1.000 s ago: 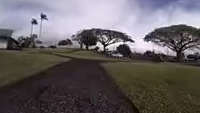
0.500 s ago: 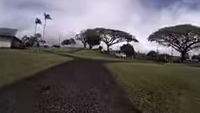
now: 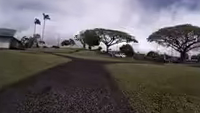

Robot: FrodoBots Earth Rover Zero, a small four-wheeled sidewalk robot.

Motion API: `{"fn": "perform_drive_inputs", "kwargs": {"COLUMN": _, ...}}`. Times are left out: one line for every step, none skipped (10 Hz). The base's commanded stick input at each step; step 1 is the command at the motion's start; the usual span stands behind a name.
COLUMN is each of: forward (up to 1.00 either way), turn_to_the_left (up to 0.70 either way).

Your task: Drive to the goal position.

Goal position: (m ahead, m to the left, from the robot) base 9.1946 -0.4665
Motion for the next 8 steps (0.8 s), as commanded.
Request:
{"fn": "perform_drive_inputs", "kwargs": {"forward": 0.5, "turn_to_the_left": 0.0}}
{"fn": "perform_drive_inputs", "kwargs": {"forward": 0.5, "turn_to_the_left": 0.0}}
{"fn": "perform_drive_inputs", "kwargs": {"forward": 0.5, "turn_to_the_left": 0.32}}
{"fn": "perform_drive_inputs", "kwargs": {"forward": 0.5, "turn_to_the_left": 0.47}}
{"fn": "perform_drive_inputs", "kwargs": {"forward": 0.5, "turn_to_the_left": 0.5}}
{"fn": "perform_drive_inputs", "kwargs": {"forward": 0.5, "turn_to_the_left": 0.5}}
{"fn": "perform_drive_inputs", "kwargs": {"forward": 0.5, "turn_to_the_left": 0.5}}
{"fn": "perform_drive_inputs", "kwargs": {"forward": 0.5, "turn_to_the_left": 0.5}}
